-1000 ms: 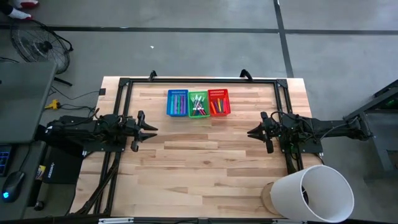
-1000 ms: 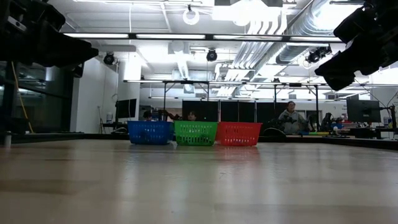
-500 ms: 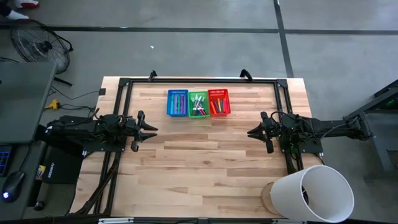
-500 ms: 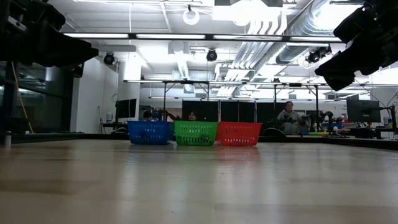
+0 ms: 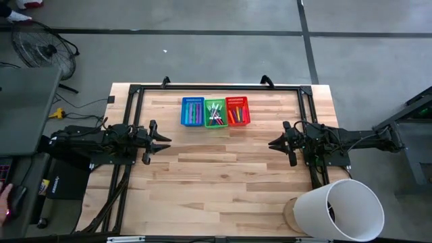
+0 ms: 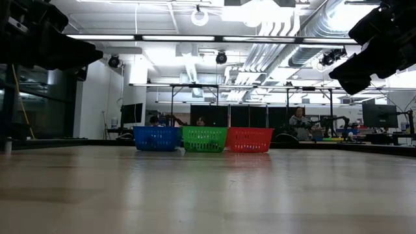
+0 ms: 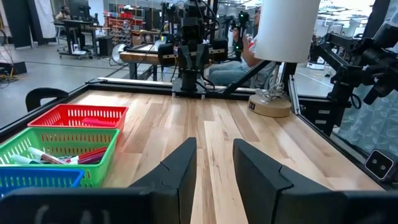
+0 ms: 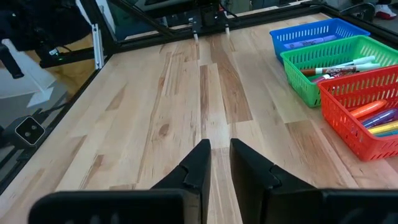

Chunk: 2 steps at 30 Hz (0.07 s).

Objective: Pick & Place Markers
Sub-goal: Return to Home Position

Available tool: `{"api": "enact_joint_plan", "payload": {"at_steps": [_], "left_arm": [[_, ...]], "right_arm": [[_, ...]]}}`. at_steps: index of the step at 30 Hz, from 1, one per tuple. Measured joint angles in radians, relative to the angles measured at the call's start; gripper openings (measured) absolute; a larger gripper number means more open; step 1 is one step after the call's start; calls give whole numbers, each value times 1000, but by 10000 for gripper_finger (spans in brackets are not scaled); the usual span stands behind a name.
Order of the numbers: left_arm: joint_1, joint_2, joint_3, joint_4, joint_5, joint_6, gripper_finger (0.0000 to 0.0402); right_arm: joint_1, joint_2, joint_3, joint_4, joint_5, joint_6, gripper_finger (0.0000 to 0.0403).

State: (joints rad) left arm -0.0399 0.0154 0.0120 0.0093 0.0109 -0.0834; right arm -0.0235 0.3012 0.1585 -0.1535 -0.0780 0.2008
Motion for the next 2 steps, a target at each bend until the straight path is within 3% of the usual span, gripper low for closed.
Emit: {"api": "enact_joint_plan", "payload": {"at_steps": [2], "left_arm": [[0,0,0,0,0,0,104]], "right_arm": [[0,0,0,0,0,0,49]]}}
